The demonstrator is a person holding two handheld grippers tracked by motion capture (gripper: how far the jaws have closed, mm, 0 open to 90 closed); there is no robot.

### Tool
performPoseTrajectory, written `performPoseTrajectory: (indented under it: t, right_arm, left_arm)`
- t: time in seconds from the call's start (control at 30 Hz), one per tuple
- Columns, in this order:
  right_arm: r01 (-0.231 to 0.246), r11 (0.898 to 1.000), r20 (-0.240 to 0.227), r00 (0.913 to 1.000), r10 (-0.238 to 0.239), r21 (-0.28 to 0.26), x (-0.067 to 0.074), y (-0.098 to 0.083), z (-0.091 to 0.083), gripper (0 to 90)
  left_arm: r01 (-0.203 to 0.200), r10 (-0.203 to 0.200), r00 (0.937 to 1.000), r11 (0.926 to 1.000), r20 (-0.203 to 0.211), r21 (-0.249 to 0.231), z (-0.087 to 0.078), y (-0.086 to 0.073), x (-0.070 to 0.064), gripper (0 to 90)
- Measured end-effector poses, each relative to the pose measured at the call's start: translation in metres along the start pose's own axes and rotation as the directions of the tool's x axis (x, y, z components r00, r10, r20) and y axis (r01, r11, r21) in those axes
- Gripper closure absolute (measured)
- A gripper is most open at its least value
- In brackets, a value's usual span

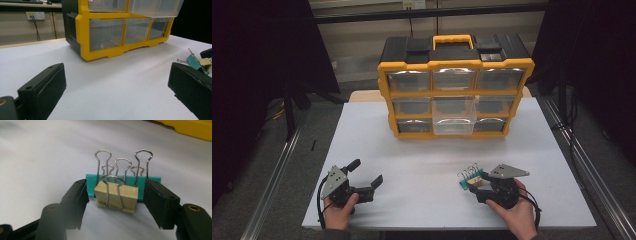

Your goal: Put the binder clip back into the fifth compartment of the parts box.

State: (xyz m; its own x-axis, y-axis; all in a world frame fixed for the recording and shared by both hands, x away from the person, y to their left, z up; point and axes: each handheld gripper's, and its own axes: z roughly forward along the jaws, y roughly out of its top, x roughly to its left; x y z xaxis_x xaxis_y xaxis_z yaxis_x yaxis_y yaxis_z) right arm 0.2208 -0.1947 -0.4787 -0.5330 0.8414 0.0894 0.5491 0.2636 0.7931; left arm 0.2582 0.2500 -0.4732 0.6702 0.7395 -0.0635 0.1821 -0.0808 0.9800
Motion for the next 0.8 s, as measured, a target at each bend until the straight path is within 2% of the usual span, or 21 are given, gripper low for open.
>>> performPoseTrajectory:
  t: [0.13, 0.2, 0.23, 0.4, 0.47, 0.57, 0.67, 0.7, 0.73, 0.8]
  right_arm:
    - [0.027, 0.999, 0.012, 0.9996, -0.027, 0.026, 0.005, 0.002, 0.006, 40.6]
    - [0.024, 0.999, 0.015, 0.9996, -0.025, 0.030, 0.006, 0.002, 0.006, 42.5]
    - [0.013, 0.998, 0.020, 0.9997, -0.014, 0.060, 0.007, 0.001, 0.008, 44.3]
    - [0.031, 0.998, 0.020, 0.9993, -0.032, 0.055, 0.004, 0.002, 0.008, 49.9]
    - [0.007, 0.999, 0.013, 0.9999, -0.007, 0.049, 0.003, 0.002, 0.005, 50.1]
    - [-0.003, 1.000, 0.005, 1.0000, 0.003, 0.007, 0.001, 0.005, -0.002, 50.1]
    - [-0.024, 0.999, -0.001, 0.9997, 0.024, -0.037, -0.001, 0.008, -0.007, 50.2]
    - [-0.028, 0.998, -0.005, 0.9996, 0.027, -0.053, -0.002, 0.009, -0.009, 50.2]
    - [-0.028, 0.998, -0.005, 0.9996, 0.027, -0.053, -0.002, 0.009, -0.009, 50.2]
    - [-0.043, 0.994, -0.018, 0.9990, 0.041, -0.102, -0.005, 0.011, -0.015, 50.2]
  left_arm:
    - [0.001, -0.001, 1.0000, 1.0000, -0.008, -0.003, 0.000, 0.000, 0.000, 1.7]
    - [0.011, -0.011, 0.9998, 0.9999, -0.014, -0.003, -0.001, 0.000, 0.000, 1.7]
    - [0.009, -0.009, 0.9999, 1.0000, -0.012, -0.005, -0.001, 0.000, 0.001, 1.7]
    - [0.010, -0.010, 0.9999, 0.9999, -0.014, -0.007, -0.001, 0.000, 0.001, 1.7]
    - [0.010, -0.010, 0.9999, 0.9999, -0.011, -0.006, -0.001, 0.000, 0.000, 1.7]
    - [0.010, -0.010, 0.9999, 0.9999, -0.012, -0.005, -0.001, 0.000, 0.000, 1.7]
    - [-0.011, 0.011, 0.9999, 0.9999, -0.005, 0.006, -0.003, 0.000, 0.003, 1.7]
    - [0.019, -0.019, 0.9998, 0.9997, -0.005, -0.016, -0.001, -0.001, 0.000, 1.7]
    - [0.019, -0.019, 0.9998, 0.9997, -0.005, -0.016, -0.001, -0.001, 0.000, 1.7]
    - [0.008, -0.008, 0.9999, 0.9999, -0.008, -0.013, -0.001, 0.000, 0.001, 1.7]
